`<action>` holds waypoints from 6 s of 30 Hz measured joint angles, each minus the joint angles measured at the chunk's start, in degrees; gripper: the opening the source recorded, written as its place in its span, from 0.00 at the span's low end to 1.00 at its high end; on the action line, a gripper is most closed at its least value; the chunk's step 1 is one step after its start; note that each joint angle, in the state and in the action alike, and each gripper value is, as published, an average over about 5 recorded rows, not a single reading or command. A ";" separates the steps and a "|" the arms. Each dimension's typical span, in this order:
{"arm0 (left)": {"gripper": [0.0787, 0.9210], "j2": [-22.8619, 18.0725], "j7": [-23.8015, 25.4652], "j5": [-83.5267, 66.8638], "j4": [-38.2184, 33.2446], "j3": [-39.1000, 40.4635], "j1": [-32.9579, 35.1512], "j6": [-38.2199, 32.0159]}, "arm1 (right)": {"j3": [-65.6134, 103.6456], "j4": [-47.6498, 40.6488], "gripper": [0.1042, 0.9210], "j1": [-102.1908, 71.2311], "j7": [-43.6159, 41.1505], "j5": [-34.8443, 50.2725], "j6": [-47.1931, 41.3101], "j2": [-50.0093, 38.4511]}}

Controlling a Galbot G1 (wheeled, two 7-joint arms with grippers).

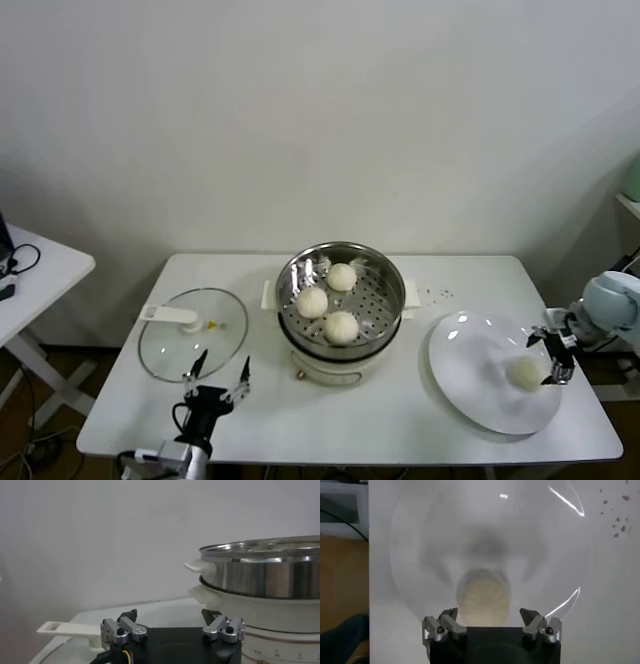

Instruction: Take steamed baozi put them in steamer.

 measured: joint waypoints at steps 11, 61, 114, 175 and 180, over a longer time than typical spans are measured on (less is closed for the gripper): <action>0.88 -0.01 -0.13 0.35 -0.02 0.32 -0.16 0.14 | 2.98 -2.90 0.88 -3.68 -0.23 -2.00 0.17 2.33; 0.88 -0.17 0.11 1.30 -1.38 2.14 -0.43 -0.09 | -16.22 -1.70 0.73 26.31 -2.68 24.49 -7.25 8.29; 0.88 2.47 0.61 -0.17 -2.54 2.85 -0.08 0.38 | -36.02 -6.90 0.73 34.91 2.24 40.98 -13.13 40.53; 0.88 0.19 0.20 0.43 -2.23 2.08 -0.18 0.12 | -21.72 3.38 0.88 35.69 5.57 43.66 -10.83 23.31; 0.88 -0.32 0.10 0.81 -2.56 1.96 -0.49 0.24 | -11.98 8.19 0.88 28.12 9.42 40.68 -10.44 16.43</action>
